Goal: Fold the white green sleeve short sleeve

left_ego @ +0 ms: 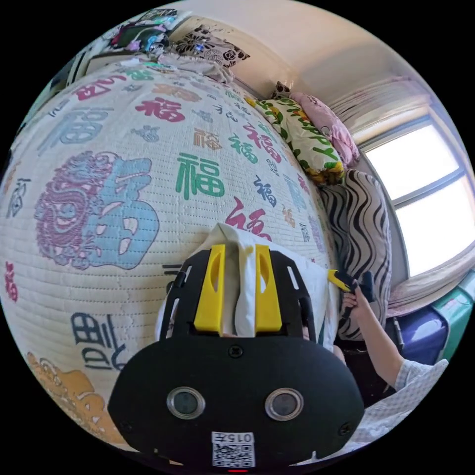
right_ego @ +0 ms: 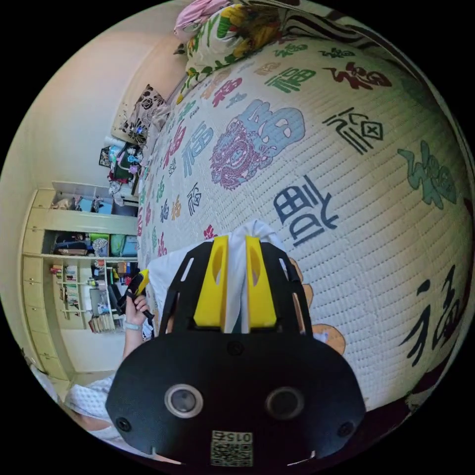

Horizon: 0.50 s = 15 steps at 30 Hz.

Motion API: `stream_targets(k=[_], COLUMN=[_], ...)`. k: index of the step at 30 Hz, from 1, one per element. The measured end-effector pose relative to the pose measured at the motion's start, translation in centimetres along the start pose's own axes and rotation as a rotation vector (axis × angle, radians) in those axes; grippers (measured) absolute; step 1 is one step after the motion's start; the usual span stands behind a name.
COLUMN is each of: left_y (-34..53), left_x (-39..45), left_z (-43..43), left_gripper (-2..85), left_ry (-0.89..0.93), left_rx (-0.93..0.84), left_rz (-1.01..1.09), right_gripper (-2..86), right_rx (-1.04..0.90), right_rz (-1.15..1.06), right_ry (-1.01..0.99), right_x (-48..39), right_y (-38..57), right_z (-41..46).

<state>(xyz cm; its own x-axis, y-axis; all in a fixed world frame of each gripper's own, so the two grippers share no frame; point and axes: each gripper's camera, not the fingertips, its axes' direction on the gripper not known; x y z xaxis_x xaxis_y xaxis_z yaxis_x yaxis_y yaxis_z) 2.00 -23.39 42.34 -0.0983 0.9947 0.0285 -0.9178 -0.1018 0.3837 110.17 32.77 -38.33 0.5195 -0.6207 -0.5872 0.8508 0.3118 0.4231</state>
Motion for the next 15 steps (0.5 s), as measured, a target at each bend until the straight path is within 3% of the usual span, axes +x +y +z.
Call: stream_targets(k=[3, 9, 15], left_y=[-1.3, -2.2, -2.9], left_x=[-2.7, -7.9, -10.6], left_z=[0.3, -1.5, -2.9], left_gripper=[5.8, -0.3, -0.3], left_ry=[0.132, 0.289, 0.224], left_rx=[-0.027, 0.002, 0.012], left_rz=[-0.025, -0.087, -0.091], right_gripper=[3.1, -0.7, -0.8], right_rx=[-0.008, -0.026, 0.023], right_rz=[0.067, 0.019, -0.003], right_ry=[-0.097, -0.014, 0.154], right_x=[2.2, 2.7, 1.4], right_y=[-1.3, -2.9, -3.8], right_z=[0.3, 0.0, 1.1])
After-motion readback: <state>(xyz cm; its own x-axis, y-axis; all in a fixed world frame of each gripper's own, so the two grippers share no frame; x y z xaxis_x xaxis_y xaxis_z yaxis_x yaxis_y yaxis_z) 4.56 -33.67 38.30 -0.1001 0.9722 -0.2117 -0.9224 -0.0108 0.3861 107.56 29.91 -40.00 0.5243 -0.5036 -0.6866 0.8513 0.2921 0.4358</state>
